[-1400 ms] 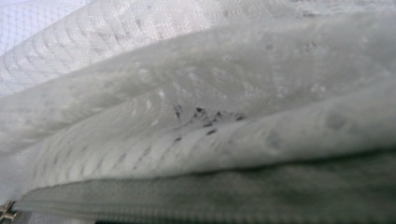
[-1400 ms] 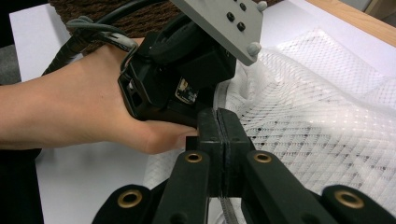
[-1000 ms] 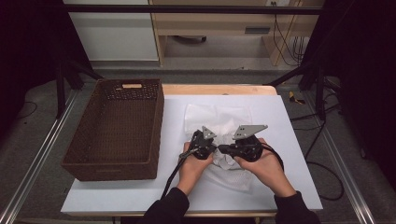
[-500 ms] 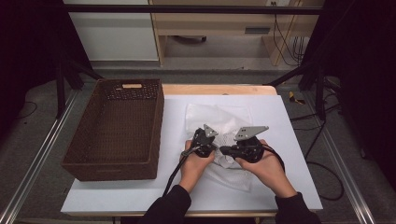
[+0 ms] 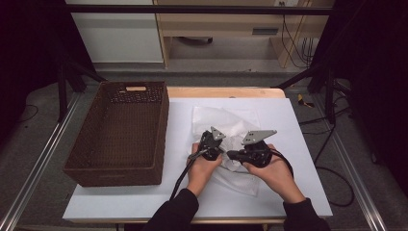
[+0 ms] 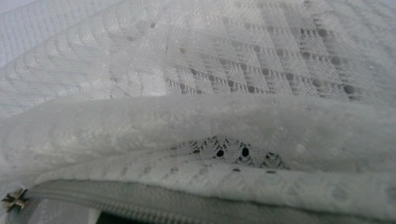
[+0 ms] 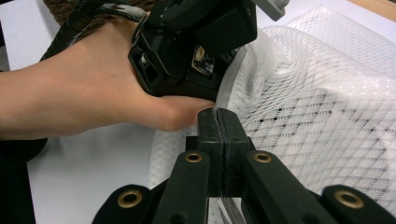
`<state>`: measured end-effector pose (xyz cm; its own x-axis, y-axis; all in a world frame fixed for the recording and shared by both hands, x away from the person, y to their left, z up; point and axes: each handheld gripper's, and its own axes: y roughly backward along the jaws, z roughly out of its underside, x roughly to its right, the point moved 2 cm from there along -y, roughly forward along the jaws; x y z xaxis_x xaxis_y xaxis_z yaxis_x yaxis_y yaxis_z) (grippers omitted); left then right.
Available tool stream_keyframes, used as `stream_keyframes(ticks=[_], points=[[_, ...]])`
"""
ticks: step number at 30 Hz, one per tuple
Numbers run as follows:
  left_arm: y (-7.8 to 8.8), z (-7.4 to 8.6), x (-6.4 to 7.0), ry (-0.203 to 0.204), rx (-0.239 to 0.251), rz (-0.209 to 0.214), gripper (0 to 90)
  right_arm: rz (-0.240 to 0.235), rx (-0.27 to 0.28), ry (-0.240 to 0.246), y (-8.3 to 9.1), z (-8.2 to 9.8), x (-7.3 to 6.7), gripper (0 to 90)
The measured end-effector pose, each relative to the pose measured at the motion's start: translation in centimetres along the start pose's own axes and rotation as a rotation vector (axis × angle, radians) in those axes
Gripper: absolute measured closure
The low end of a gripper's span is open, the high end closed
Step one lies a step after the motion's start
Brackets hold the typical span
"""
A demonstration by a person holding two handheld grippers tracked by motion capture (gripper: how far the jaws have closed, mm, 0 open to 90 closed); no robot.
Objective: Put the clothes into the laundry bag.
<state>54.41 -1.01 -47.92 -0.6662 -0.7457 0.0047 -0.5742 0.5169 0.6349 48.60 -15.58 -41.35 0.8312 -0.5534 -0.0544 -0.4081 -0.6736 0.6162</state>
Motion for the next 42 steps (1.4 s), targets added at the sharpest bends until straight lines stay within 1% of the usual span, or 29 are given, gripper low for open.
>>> stream_keyframes(ticks=[4,12,18,23,24,29,34,39,42], points=[[-0.1,-0.2,-0.1,-0.005,-0.004,-0.007,90.0,0.005,0.003,-0.011,0.1,0.0,0.1,89.8],[-0.7,-0.6,-0.2,-0.010,-0.002,-0.021,90.0,0.006,0.003,-0.012,0.1,0.1,0.3,89.8],[-1.0,-0.7,-0.3,-0.005,0.002,-0.027,90.0,0.008,0.004,-0.019,0.1,0.2,0.5,89.8],[-1.3,-0.8,-0.5,-0.001,0.006,-0.045,90.0,0.009,0.005,-0.021,0.1,0.3,0.7,89.8],[-1.3,-0.9,-0.6,-0.008,0.003,-0.051,90.0,0.008,0.006,-0.020,0.1,0.3,0.7,89.8],[-1.6,-1.2,-0.7,-0.007,0.007,-0.060,90.0,0.012,0.010,-0.028,0.2,0.4,0.9,89.8],[-1.9,-1.3,-0.9,0.000,0.016,-0.054,90.0,0.016,0.013,-0.039,0.2,0.5,1.2,89.8],[-1.6,-1.0,-0.8,-0.014,0.014,-0.052,90.0,0.014,0.012,-0.050,0.0,0.9,1.5,89.9],[-1.6,-0.8,-0.8,-0.012,0.014,-0.050,90.0,0.017,0.010,-0.056,-0.1,1.0,1.6,89.8]])
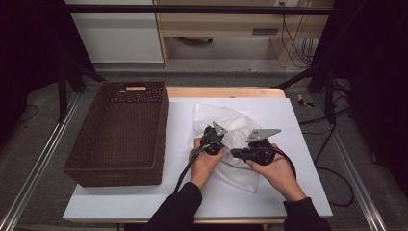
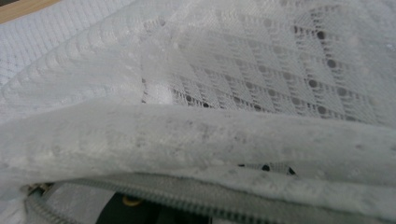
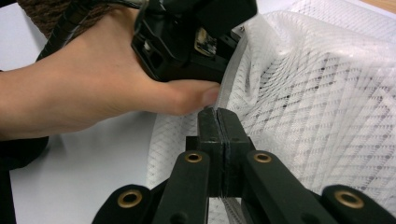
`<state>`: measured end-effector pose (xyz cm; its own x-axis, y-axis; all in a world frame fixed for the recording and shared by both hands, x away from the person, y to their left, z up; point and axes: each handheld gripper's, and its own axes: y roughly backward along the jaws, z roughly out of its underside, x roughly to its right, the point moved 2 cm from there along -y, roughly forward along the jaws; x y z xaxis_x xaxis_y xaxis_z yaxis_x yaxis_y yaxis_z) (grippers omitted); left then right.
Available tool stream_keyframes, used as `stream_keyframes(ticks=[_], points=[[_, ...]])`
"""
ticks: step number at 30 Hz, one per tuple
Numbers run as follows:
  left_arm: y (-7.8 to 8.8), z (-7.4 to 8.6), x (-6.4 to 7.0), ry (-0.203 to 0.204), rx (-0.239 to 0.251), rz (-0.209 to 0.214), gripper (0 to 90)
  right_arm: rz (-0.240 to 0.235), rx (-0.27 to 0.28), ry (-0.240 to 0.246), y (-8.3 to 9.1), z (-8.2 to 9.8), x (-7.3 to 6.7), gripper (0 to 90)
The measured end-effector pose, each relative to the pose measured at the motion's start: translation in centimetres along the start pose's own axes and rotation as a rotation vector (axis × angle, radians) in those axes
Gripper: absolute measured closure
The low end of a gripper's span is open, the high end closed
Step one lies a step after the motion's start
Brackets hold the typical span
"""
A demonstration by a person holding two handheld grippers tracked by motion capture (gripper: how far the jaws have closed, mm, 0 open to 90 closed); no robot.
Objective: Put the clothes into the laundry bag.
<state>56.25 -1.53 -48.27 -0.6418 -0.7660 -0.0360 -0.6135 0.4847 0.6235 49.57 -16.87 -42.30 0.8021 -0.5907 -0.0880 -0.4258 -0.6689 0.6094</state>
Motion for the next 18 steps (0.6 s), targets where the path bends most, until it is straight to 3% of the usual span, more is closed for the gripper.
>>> stream_keyframes(ticks=[18], points=[[1.7,1.4,0.7,-0.013,0.008,0.026,90.0,0.002,0.001,0.001,0.1,0.0,0.0,89.8]])
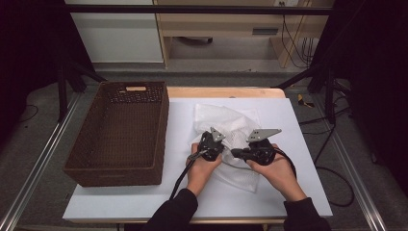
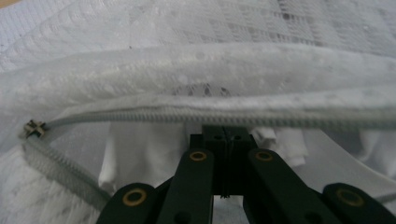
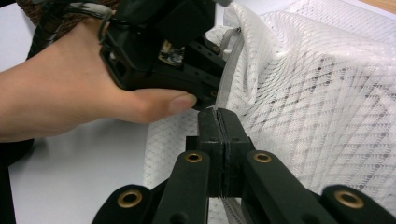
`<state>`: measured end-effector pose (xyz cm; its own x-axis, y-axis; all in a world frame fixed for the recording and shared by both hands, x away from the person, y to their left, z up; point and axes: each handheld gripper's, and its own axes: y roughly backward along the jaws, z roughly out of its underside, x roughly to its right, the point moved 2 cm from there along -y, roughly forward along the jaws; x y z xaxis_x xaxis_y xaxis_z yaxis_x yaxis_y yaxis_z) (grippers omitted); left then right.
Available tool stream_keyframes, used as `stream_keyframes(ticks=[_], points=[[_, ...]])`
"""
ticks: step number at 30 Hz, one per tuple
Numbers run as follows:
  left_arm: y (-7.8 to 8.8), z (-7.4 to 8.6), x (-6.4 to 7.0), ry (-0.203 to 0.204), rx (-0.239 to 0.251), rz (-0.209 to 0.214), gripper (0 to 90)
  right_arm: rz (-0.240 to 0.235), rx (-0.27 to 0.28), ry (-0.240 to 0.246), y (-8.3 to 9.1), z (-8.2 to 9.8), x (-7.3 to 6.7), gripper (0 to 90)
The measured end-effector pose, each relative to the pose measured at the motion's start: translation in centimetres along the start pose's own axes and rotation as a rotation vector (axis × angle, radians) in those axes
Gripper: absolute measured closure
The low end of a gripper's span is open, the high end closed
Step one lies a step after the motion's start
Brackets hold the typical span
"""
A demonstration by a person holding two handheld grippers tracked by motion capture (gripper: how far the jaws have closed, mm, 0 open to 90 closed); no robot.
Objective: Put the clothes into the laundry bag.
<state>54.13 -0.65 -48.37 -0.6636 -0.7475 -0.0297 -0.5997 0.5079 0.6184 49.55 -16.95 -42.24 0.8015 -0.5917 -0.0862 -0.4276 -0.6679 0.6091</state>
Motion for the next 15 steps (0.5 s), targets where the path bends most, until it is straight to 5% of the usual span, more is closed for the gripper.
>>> stream_keyframes(ticks=[8,15], points=[[1.6,0.7,0.7,-0.014,0.005,0.029,90.0,0.005,-0.002,-0.002,0.1,0.1,0.2,89.9],[3.0,1.4,2.5,-0.034,0.001,0.093,90.0,0.018,0.004,-0.010,0.3,0.2,0.5,89.8]])
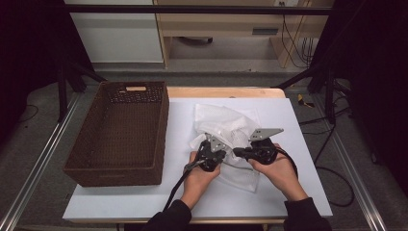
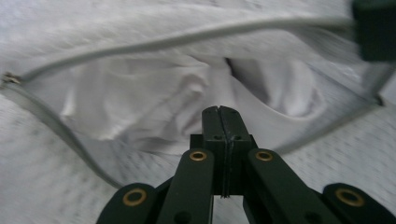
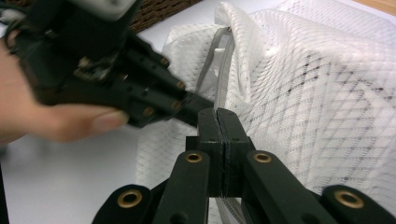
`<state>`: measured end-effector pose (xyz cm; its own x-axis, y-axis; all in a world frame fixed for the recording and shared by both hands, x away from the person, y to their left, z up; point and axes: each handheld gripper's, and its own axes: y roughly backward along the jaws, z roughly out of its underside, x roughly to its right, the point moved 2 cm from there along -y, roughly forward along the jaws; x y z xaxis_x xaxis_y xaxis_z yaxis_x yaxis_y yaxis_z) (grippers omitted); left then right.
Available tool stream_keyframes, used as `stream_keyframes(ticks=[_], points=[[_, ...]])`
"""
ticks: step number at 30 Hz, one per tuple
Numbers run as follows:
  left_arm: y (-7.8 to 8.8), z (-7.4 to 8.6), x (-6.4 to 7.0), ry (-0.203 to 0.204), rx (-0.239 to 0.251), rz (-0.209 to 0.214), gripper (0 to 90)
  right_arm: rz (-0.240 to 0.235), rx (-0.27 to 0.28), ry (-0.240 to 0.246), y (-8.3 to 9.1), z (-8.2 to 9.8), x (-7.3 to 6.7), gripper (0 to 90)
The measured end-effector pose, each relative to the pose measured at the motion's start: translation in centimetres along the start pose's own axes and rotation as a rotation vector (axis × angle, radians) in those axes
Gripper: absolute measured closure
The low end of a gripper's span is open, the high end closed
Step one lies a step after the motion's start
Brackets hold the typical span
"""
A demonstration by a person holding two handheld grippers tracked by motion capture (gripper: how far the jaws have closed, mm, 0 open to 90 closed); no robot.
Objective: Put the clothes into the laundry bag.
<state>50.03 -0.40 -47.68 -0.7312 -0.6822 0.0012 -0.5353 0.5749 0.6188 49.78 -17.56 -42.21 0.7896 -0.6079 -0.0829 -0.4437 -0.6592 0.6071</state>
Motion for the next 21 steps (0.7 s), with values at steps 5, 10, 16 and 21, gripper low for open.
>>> stream_keyframes(ticks=[5,10,16,21], points=[[0.5,0.3,1.5,-0.025,-0.004,0.035,90.0,0.002,0.002,-0.005,0.2,0.0,0.1,89.8],[0.3,0.7,2.9,-0.032,-0.034,0.084,90.0,0.002,0.005,-0.006,0.3,-0.1,0.1,89.8],[-0.9,0.3,3.4,-0.039,-0.033,0.070,90.0,0.001,0.007,-0.006,0.4,-0.1,0.1,89.8],[-1.9,-0.1,3.1,-0.004,-0.021,0.067,90.0,-0.001,0.004,-0.009,0.4,0.0,0.1,89.8]])
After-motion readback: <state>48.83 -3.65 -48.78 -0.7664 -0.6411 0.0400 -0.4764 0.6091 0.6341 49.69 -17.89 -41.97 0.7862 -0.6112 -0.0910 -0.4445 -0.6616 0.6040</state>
